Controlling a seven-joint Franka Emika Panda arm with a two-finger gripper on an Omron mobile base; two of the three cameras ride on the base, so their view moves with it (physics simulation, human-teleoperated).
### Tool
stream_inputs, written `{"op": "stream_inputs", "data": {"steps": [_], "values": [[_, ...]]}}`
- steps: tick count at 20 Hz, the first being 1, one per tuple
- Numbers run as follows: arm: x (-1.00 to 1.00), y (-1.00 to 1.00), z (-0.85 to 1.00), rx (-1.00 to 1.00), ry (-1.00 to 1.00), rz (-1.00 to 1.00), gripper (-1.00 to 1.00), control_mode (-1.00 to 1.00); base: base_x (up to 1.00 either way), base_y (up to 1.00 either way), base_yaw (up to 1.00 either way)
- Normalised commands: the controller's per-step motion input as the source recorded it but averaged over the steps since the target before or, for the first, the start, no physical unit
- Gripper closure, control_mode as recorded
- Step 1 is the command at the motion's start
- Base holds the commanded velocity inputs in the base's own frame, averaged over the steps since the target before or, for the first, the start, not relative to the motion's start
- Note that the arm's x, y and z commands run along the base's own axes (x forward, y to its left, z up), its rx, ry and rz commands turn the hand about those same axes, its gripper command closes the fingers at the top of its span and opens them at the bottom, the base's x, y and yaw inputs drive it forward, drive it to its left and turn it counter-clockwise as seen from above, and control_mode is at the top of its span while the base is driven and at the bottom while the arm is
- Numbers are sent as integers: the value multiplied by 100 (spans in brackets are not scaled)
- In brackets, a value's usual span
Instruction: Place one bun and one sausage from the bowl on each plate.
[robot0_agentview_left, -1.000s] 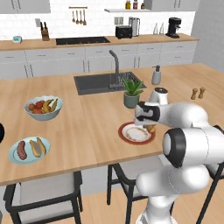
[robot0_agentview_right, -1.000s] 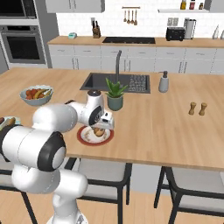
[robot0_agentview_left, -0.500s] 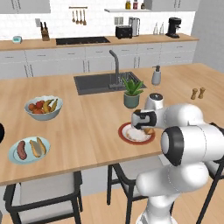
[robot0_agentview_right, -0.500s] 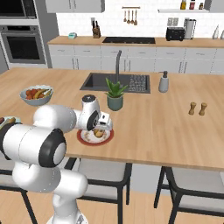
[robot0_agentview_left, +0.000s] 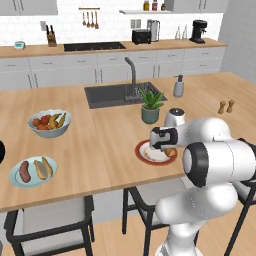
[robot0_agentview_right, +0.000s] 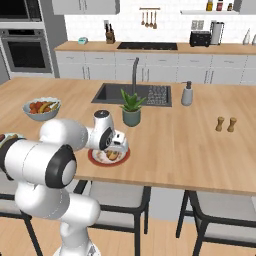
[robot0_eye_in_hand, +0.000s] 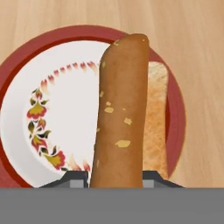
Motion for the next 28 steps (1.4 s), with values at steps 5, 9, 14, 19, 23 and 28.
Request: {"op": "stream_inputs", "data": {"steps": [5,9,14,19,23,28], "values": [[0,0,0,0,1,0,-100,-100,0,0,0],[0,0,0,0,0,0,-100,-100,0,0,0],[0,1,0,0,-14,0,-100,-100,0,0,0],[-1,28,0,11,-32,4,-100,-100,0,0,0],[0,58,0,16,-19,0,-100,-100,0,0,0],[6,48,15,11,1,1,-100,-100,0,0,0]]}}
